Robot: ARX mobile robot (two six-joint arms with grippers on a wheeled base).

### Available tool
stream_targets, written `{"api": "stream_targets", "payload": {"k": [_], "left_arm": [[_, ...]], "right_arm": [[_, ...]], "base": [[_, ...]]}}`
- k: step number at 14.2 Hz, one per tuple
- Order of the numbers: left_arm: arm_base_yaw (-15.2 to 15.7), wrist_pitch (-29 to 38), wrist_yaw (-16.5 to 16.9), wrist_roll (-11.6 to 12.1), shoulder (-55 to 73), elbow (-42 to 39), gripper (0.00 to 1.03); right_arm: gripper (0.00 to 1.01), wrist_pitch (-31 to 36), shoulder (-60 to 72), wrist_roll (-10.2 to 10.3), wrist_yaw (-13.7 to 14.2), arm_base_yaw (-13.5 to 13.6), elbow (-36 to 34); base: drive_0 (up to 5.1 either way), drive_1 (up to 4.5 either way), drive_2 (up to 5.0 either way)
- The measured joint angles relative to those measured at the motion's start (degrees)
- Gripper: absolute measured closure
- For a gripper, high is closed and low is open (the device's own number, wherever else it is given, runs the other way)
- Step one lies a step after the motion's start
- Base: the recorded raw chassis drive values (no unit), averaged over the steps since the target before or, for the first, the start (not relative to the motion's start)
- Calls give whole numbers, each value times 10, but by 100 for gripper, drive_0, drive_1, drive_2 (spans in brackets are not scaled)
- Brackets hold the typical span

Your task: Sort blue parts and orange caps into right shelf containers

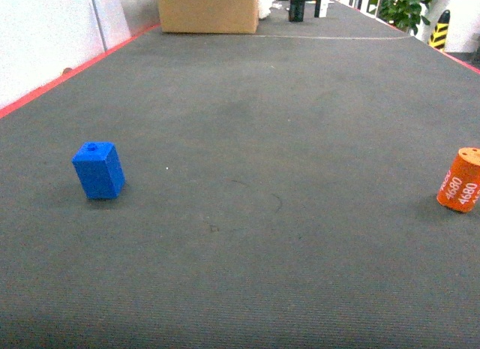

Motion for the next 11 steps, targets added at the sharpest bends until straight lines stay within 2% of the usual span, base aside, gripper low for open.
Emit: {"api": "stream_targets", "payload": {"k": [11], "left_arm": [[0,0,0,0,0,0,5]], "right_arm": [[3,0,0,0,0,0,0]], "base": [[0,8,-8]]}}
